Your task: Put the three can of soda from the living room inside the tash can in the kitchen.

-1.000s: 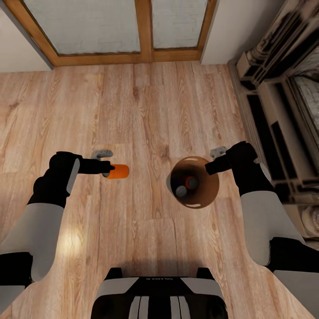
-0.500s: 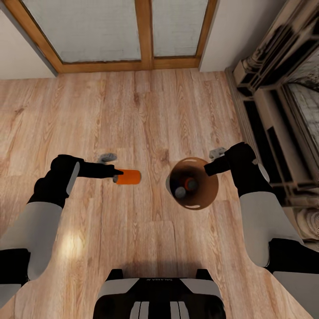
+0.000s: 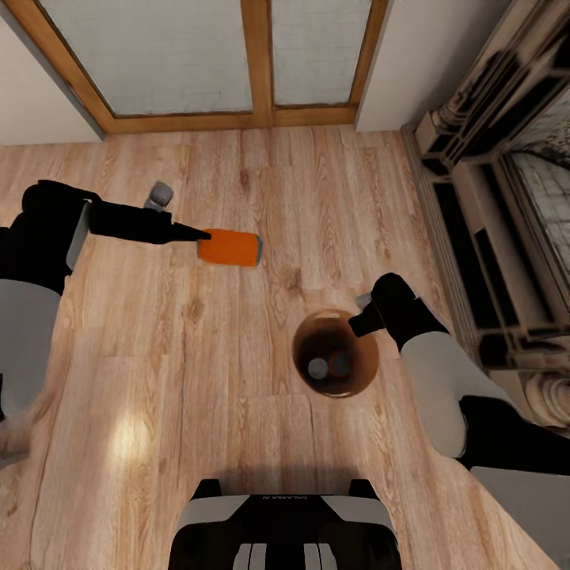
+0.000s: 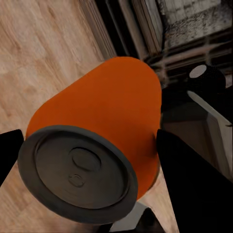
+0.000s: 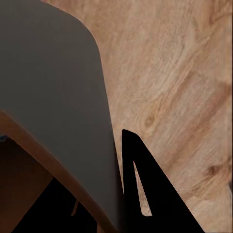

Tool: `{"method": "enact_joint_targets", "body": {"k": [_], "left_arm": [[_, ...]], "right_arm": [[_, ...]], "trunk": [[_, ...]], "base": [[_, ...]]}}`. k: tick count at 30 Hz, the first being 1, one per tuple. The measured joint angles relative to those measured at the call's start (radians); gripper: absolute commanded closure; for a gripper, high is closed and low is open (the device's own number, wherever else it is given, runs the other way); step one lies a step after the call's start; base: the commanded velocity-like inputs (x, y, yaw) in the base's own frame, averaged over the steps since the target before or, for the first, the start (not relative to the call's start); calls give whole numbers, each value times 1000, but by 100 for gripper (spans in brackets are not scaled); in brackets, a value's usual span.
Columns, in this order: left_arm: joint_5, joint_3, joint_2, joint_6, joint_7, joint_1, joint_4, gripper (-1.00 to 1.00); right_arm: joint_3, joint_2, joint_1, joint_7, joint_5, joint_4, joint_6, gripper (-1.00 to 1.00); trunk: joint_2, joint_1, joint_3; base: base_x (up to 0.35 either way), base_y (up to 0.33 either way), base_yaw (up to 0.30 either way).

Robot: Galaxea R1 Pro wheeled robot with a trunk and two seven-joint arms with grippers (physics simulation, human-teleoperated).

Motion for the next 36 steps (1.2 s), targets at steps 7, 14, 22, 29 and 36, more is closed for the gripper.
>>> {"method": "enact_joint_targets", "body": {"k": [7,14,22,29,36], "left_arm": [[-5,-105,-4,0,-146,-123,147,100],[-8,-280,-45,0,-146,-136,179,100],[-11,-355,-89,0,-146,-138,179,100],[-11,-360,-172,0,-24,-131,178,100],[-10,-359,-231,0,71,-129,179,100]], "right_arm": [[-1,54,-90,-87,-72,49,32,100],[2,88,-158,-99,-67,52,30,100],[1,92,-209,-101,-88,53,28,100],[1,92,-212,-99,-183,56,33,100],[3,92,-212,-100,-230,57,30,100]], "trunk": [[0,0,0],[0,0,0],[0,0,0],[0,0,0],[0,0,0]], "base": [[0,0,0],[0,0,0],[0,0,0],[0,0,0],[0,0,0]]}}
